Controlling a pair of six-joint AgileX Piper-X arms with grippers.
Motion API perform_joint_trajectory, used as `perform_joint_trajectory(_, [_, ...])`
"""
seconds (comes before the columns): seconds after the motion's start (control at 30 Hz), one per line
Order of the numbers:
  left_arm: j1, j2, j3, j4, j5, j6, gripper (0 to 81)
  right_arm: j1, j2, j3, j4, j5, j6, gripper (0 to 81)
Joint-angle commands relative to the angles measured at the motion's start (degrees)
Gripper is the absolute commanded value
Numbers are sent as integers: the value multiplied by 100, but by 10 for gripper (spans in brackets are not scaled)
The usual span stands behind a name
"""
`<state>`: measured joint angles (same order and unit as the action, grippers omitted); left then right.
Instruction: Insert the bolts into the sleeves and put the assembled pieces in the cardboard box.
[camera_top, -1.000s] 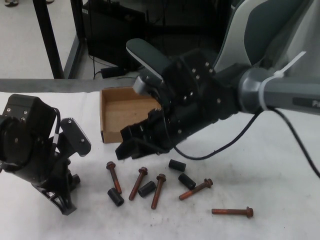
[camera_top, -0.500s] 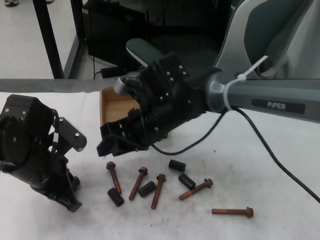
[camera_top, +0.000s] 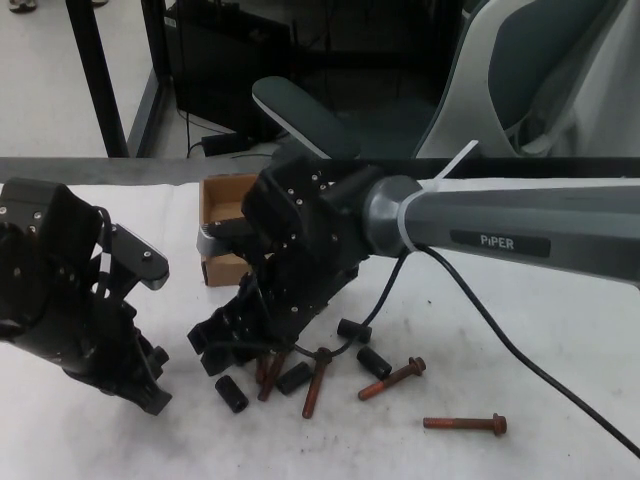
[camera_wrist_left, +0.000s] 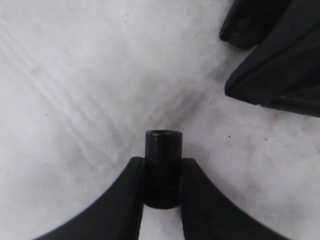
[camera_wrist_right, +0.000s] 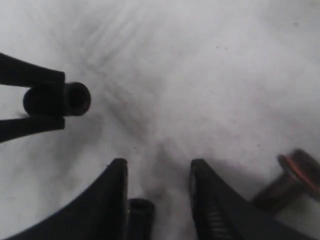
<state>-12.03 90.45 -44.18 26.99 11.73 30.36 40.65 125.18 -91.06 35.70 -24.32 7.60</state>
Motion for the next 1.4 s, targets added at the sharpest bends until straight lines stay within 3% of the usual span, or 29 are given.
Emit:
perform_joint_trajectory(0.0, [-13, -98, -13, -18, 40, -82, 3, -1, -23, -44, 91, 233, -200, 393])
perform_joint_trajectory(0.37, [-13, -168, -13, -18, 40, -102, 3, -1, -23, -533, 107, -14, -202, 393])
perform_joint_trajectory(0.53, [-13, -168, -13, -18, 40, -204, 3, -1, -36, -1184, 883, 644, -920, 393])
perform_joint_trajectory(0.77, [-13, -168, -13, -18, 40, -204, 3, -33, -36, -1360, 1725, 1644, -947, 393])
perform_joint_trajectory(1.17, [-13, -302, -13, -18, 40, -202, 3, -33, -36, -1360, 2194, 2088, 545, 393])
perform_joint_trajectory(1.37, [-13, -340, -13, -6, 40, -213, 3, -33, -36, -1360, 2048, 2102, 812, 393])
